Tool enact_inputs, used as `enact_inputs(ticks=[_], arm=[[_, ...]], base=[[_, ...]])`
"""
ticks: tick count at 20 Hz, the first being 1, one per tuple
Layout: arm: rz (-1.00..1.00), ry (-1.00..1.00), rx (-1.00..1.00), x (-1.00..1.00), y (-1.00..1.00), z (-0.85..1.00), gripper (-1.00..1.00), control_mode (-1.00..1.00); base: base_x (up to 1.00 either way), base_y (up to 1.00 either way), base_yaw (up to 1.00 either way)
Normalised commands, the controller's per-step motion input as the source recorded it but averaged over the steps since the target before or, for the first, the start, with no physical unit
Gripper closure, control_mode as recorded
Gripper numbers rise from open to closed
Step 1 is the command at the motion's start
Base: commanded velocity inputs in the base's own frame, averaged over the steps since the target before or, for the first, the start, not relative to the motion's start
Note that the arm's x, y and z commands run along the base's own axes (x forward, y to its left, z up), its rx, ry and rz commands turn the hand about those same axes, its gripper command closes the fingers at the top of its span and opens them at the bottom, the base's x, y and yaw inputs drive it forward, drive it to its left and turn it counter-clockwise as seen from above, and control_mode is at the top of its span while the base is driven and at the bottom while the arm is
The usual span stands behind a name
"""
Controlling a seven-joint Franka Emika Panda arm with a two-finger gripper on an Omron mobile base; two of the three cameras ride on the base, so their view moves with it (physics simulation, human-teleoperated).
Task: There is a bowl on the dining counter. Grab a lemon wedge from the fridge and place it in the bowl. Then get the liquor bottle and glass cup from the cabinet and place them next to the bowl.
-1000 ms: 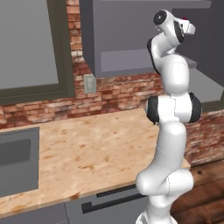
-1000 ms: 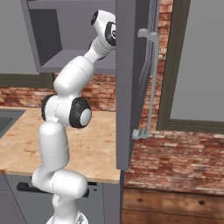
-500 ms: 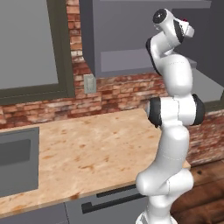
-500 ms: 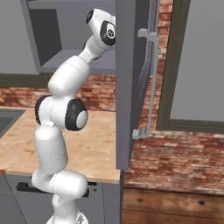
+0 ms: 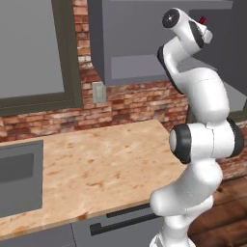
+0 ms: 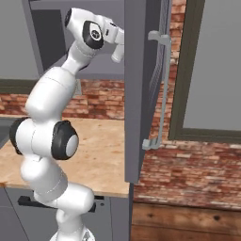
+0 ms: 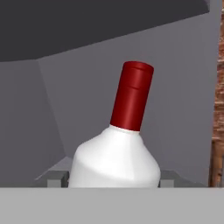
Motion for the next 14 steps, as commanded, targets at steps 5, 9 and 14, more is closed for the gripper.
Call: enact_inputs(ticks=[5, 9, 14], arm=[[0.0, -0.13, 0.0, -1.0, 0.63, 0.15, 1.0, -1.0], [0.01, -0.1, 0.0, -1.0, 0.42, 0.06, 1.0, -1.0], [0.07, -0.08, 0.0, -1.0, 0.24, 0.13, 1.0, -1.0]], base=[[0.0, 0.0, 0.0], [0.0, 0.0, 0.0], [0.0, 0.0, 0.0]])
